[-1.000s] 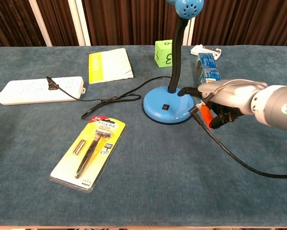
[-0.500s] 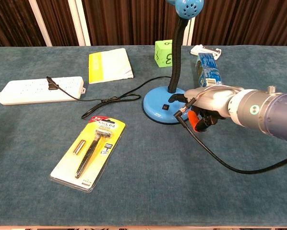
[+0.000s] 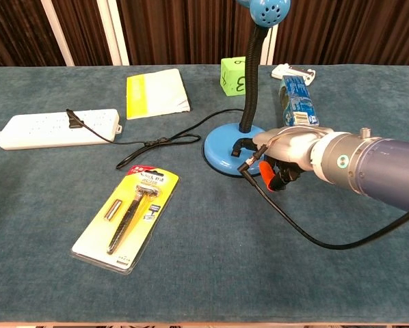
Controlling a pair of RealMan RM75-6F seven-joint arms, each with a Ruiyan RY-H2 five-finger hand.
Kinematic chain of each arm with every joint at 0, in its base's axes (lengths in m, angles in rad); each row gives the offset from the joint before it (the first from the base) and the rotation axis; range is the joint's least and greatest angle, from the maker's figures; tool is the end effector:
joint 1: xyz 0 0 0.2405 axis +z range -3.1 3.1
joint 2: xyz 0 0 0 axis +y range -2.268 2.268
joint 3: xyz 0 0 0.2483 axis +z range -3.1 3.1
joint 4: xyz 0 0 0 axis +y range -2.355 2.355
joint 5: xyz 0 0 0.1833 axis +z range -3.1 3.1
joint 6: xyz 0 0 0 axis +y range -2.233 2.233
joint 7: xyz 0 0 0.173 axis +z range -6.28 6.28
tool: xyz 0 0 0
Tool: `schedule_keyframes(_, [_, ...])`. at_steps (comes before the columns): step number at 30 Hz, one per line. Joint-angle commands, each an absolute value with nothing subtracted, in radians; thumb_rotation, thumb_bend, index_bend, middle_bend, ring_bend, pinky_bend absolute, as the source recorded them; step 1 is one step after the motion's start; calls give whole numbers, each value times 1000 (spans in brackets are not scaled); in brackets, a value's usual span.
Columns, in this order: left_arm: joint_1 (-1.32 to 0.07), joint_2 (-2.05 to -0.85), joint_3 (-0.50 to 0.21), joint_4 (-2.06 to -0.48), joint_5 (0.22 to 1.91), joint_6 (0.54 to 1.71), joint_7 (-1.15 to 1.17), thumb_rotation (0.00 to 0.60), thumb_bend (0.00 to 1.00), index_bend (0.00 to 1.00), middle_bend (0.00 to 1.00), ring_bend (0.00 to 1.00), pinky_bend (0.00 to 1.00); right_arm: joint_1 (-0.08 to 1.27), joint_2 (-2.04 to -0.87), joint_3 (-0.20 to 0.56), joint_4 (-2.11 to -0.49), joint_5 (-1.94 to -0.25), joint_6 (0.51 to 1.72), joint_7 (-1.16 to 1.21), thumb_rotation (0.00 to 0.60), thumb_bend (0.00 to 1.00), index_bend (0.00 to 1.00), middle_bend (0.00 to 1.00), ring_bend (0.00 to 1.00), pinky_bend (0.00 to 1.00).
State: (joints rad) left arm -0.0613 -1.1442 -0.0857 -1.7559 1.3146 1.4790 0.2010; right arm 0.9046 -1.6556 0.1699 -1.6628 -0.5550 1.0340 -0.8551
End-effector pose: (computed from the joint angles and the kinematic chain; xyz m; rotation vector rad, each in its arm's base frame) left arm -0.2980 0.2021 0.1740 -1.2403 -0.9721 -0.7787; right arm -0.1029 -0.3331 -0.0530 1.9623 -1.0210 0.5953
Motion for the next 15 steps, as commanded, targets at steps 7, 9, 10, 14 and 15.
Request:
schedule_keyframes(7, [-61, -1144, -87, -1756, 1314, 1481, 201, 600, 455, 172, 22, 0, 0, 918, -1658, 152, -1660, -544, 1039, -854, 600, 889, 19, 752, 825, 948])
schedule_keyframes(9, [-61, -1144, -86, -1756, 1313, 1481, 201, 600, 455, 172, 22, 0, 0, 920, -1657, 146, -1661, -544, 1040, -854, 600, 889, 19, 752, 825, 952])
schedule_keyframes(10, [-61, -1144, -86, -1756, 1313, 1480, 201, 600, 455, 172, 22, 0, 0, 920, -1656, 144, -1661, -544, 1041, -855, 600, 889, 21, 752, 825, 955])
schedule_keyframes(14, [-61, -1143, -87, -1756, 1313, 1481, 200, 600, 455, 172, 22, 0, 0, 927, -1656, 130, -1655, -535, 1039, -865, 600, 889, 33, 752, 825, 967])
schedule_keyframes(15, [-61, -1143, -87, -1756, 1314, 1482, 200, 600, 455, 172, 22, 0, 0, 927, -1657, 127, -1656, -535, 1039, -866, 600, 889, 35, 752, 825, 970])
